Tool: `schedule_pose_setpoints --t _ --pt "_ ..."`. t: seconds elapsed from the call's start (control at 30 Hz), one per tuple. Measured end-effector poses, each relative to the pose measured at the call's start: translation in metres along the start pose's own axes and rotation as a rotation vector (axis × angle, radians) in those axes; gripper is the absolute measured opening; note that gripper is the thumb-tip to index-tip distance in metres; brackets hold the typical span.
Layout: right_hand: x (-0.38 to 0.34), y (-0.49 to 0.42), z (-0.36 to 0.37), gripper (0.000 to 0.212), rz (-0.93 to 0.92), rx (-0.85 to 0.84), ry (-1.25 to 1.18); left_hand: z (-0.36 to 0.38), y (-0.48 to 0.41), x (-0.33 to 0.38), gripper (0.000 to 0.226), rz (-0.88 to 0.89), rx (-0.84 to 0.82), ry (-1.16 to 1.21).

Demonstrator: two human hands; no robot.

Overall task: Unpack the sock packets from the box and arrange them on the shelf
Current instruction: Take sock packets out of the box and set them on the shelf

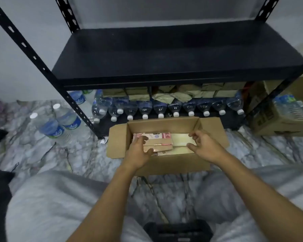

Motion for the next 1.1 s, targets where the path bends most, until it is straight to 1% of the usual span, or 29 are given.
schedule_pose_setpoints --t 0.07,0.17,0.33,0.43,0.57,0.63,0.7,0.8,1.0,1.1 --pt "0.010 -0.008 0.005 0.035 0.027 0.007 0.017 0.006 -0.015 -0.008 0.045 -0.004 -0.021 -0.072" --pt "0.028 -0.017 0.019 0.035 0.058 -0.053 0.040 0.018 -0.039 -0.032 0.047 -0.056 -0.064 -0.154" --pt "0.036 -0.038 0.033 0.034 0.045 -0.050 0.029 0.046 -0.079 -0.056 0.056 -0.075 -0.186 -0.303" --pt "0.034 -0.048 0.036 0.033 0.035 -0.036 -0.014 0.066 -0.101 -0.062 0.067 -0.056 -0.251 -0.458" --pt "0.040 -0.059 0.034 0.032 0.047 -0.030 -0.017 0.090 -0.123 -0.073 0.090 -0.009 -0.336 -0.683" --pt "0.043 -0.064 0.034 0.031 0.053 -0.028 -0.028 0.099 -0.130 -0.081 0.098 0.012 -0.351 -0.762" --pt "0.044 -0.069 0.034 0.029 0.055 -0.019 -0.054 0.106 -0.135 -0.089 0.101 0.042 -0.350 -0.807" --pt "0.046 -0.073 0.034 0.028 0.061 0.003 -0.068 0.113 -0.139 -0.098 0.099 0.066 -0.366 -0.847" --pt "0.047 -0.079 0.033 0.024 0.040 0.036 -0.113 0.110 -0.138 -0.102 0.082 0.083 -0.314 -0.707" --pt "0.047 -0.080 0.036 0.023 0.052 0.014 -0.130 0.106 -0.137 -0.101 0.070 0.096 -0.287 -0.682"
Point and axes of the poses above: each hand's wrist, its own y-axis away from the middle knuckle, its own z-axis out of the palm, x = y × z, the point moved 4 cm from there along -y, towards the middle knuckle, and after that the axes turned 1 degree about z, right-handed, at the moved point
